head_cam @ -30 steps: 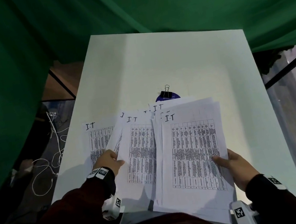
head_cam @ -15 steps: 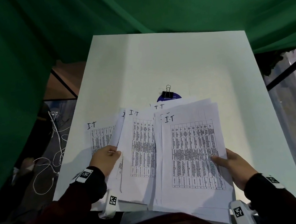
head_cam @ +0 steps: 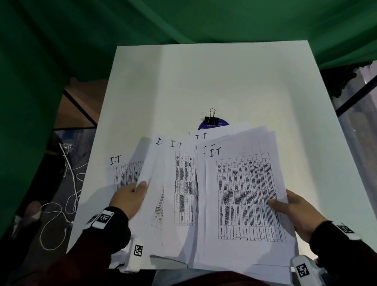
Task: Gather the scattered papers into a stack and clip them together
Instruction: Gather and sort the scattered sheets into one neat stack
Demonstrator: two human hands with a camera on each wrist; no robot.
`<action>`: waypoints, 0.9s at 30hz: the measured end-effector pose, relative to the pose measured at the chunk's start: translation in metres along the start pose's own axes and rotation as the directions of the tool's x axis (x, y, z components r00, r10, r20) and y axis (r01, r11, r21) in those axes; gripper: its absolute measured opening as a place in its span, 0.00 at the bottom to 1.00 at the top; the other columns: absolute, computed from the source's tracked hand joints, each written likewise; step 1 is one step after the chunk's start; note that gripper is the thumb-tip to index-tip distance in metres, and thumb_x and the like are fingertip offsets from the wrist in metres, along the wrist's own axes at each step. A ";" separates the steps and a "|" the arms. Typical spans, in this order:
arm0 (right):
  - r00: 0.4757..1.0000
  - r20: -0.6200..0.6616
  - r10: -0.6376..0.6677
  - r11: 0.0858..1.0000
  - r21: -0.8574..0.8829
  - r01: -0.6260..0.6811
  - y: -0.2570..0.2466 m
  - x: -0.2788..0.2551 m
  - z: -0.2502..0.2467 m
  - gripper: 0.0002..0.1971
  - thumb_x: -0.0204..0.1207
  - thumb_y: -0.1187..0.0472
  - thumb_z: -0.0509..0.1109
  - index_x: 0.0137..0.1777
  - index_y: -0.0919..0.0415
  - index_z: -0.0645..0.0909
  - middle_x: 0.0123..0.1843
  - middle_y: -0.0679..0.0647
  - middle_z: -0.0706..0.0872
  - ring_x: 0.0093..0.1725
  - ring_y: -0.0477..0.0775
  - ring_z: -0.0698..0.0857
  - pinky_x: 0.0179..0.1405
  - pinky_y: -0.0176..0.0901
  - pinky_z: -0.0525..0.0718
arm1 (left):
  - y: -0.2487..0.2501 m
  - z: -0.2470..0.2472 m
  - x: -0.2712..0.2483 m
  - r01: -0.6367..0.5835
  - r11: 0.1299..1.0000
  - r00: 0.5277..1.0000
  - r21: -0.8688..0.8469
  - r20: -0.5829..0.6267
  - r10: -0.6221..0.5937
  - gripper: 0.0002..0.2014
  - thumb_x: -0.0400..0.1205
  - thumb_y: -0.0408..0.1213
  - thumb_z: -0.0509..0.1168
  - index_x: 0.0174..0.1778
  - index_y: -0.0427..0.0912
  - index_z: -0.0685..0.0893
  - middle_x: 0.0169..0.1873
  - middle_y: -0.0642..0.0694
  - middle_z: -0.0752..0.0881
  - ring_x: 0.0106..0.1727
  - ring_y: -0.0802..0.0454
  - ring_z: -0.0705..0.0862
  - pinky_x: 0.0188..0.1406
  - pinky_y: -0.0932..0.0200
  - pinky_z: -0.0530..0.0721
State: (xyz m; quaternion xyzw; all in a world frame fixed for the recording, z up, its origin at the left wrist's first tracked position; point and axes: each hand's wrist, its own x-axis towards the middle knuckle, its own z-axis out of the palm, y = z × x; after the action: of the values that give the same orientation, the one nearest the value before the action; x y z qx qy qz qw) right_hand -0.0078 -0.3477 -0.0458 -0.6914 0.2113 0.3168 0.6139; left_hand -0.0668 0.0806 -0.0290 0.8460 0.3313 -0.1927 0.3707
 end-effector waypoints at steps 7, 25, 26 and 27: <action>1.000 -0.005 0.002 1.000 -0.021 -0.002 0.000 0.001 0.000 0.15 0.83 0.72 0.70 0.67 0.63 0.85 0.58 0.61 0.95 0.58 0.67 0.93 0.68 0.66 0.86 | 0.011 -0.070 -0.005 -0.050 0.996 0.899 0.075 -0.430 0.077 0.20 0.91 0.44 0.55 0.58 0.32 0.86 0.53 0.25 0.87 0.55 0.27 0.85 0.52 0.48 0.76; 0.986 0.127 -0.112 0.987 0.128 0.096 -0.053 0.002 0.050 0.17 0.85 0.72 0.67 0.71 0.63 0.83 0.64 0.63 0.93 0.60 0.64 0.93 0.64 0.61 0.88 | 0.074 0.033 -0.043 -0.118 0.823 0.992 -0.555 -0.103 0.073 0.05 0.84 0.43 0.70 0.50 0.46 0.84 0.51 0.50 0.89 0.58 0.44 0.87 0.57 0.51 0.82; 0.981 0.155 -0.115 0.990 0.102 0.100 -0.058 -0.003 0.053 0.17 0.85 0.72 0.66 0.71 0.62 0.84 0.64 0.63 0.93 0.59 0.63 0.93 0.60 0.59 0.90 | 0.074 0.044 -0.042 -0.070 0.822 0.997 -0.566 -0.063 0.042 0.07 0.84 0.45 0.69 0.54 0.47 0.81 0.54 0.52 0.87 0.60 0.44 0.85 0.58 0.52 0.78; 0.978 0.178 -0.110 0.993 0.065 0.100 -0.062 -0.007 0.055 0.17 0.85 0.74 0.64 0.69 0.61 0.85 0.62 0.63 0.93 0.57 0.61 0.94 0.55 0.56 0.93 | 0.076 0.052 -0.044 -0.022 0.811 1.000 -0.584 -0.026 0.009 0.12 0.84 0.46 0.70 0.59 0.48 0.78 0.57 0.51 0.83 0.61 0.44 0.83 0.59 0.53 0.75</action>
State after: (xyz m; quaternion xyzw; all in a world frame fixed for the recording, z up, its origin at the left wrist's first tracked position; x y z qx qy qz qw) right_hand 0.0200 -0.2849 0.0011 -0.6528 0.1265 0.3394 0.6654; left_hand -0.0480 -0.0155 0.0003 0.6960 0.3717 -0.0691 0.6105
